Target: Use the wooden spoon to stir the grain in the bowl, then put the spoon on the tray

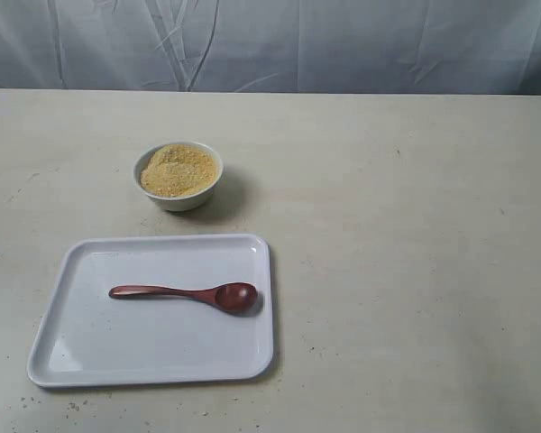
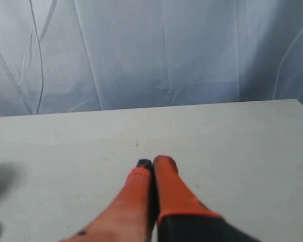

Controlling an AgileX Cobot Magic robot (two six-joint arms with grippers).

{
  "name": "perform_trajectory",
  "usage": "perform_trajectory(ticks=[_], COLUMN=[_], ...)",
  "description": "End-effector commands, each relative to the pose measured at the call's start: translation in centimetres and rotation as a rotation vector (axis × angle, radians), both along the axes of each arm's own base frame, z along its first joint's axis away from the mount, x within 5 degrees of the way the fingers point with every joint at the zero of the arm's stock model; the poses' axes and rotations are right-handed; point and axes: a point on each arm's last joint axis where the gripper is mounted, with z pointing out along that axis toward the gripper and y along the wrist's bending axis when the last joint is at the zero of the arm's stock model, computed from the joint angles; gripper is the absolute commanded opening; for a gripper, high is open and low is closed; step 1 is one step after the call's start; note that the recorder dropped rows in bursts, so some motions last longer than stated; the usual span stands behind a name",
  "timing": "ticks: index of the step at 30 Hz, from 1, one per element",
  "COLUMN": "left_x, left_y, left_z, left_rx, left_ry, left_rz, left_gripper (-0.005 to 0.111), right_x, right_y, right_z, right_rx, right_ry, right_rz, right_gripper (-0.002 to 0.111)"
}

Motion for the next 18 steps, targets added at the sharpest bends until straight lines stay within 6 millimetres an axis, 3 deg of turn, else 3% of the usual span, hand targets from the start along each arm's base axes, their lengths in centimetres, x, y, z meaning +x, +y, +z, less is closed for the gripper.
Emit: perform_trajectory(ticks=[1, 11, 18], left_x=[0.0, 0.0, 0.0], left_y=[0.0, 0.0, 0.0], left_z=[-0.1, -0.1, -0.1], left_rx=[-0.003, -0.003, -0.003], left_ry=[-0.006, -0.006, -0.006], left_rz=[0.000, 0.000, 0.000], left_gripper=[0.000, 0.000, 0.000], right_x=[-1.0, 0.0, 0.2], right_y=[0.0, 0.0, 0.0], right_z=[-1.9, -7.5, -8.4], right_rx=[0.003, -0.005, -0.006], right_ry=[-0.046, 0.099, 0.112], right_rz=[0.004, 0.004, 0.004], right_gripper=[0.002, 0.002, 0.002])
